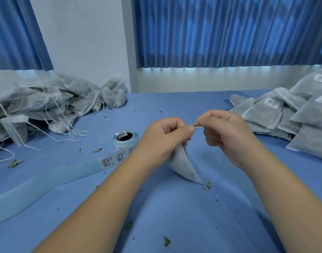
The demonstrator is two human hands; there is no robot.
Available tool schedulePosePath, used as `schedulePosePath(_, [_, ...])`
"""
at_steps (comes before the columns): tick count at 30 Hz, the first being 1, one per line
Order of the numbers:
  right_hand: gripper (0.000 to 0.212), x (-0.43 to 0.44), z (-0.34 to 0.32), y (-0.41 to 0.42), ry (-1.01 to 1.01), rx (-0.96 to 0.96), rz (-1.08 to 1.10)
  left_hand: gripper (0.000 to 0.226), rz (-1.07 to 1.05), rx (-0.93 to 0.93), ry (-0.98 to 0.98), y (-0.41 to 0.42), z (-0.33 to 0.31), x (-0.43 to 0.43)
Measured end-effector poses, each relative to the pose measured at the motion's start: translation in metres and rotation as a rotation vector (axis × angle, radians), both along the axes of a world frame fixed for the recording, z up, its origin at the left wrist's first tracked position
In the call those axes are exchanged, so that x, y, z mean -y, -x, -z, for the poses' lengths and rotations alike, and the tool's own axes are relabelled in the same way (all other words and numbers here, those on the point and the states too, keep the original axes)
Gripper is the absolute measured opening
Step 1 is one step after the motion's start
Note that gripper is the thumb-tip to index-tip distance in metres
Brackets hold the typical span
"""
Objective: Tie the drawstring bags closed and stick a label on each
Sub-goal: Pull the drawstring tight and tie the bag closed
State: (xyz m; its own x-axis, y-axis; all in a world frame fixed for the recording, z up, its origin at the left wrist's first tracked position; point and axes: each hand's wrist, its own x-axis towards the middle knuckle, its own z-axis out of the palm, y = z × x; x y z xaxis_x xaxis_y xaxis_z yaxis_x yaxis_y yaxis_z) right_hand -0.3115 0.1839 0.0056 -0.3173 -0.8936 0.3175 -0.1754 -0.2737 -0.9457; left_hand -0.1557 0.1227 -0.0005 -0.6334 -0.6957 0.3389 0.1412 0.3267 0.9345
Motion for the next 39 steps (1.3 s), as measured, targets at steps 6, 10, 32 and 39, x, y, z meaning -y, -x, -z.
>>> schedulePosePath(6, [0.016, -0.001, 0.002, -0.01, 0.081, -0.06, 0.047, 0.022, 0.159, -0.121, -0.2, -0.008, -0.005, 0.005])
schedulePosePath(10, [0.012, -0.003, 0.0, -0.014, 0.141, -0.077, 0.063, 0.02, 0.107, -0.116, -0.233, -0.013, -0.008, 0.012])
schedulePosePath(32, [0.016, 0.012, 0.021, -0.032, 0.071, -0.285, 0.241, 0.024, -0.132, -0.12, -0.094, 0.0, -0.002, 0.009])
schedulePosePath(39, [0.025, 0.022, 0.027, -0.025, 0.022, -0.338, 0.271, 0.047, -0.288, 0.06, 0.131, 0.014, -0.008, 0.02])
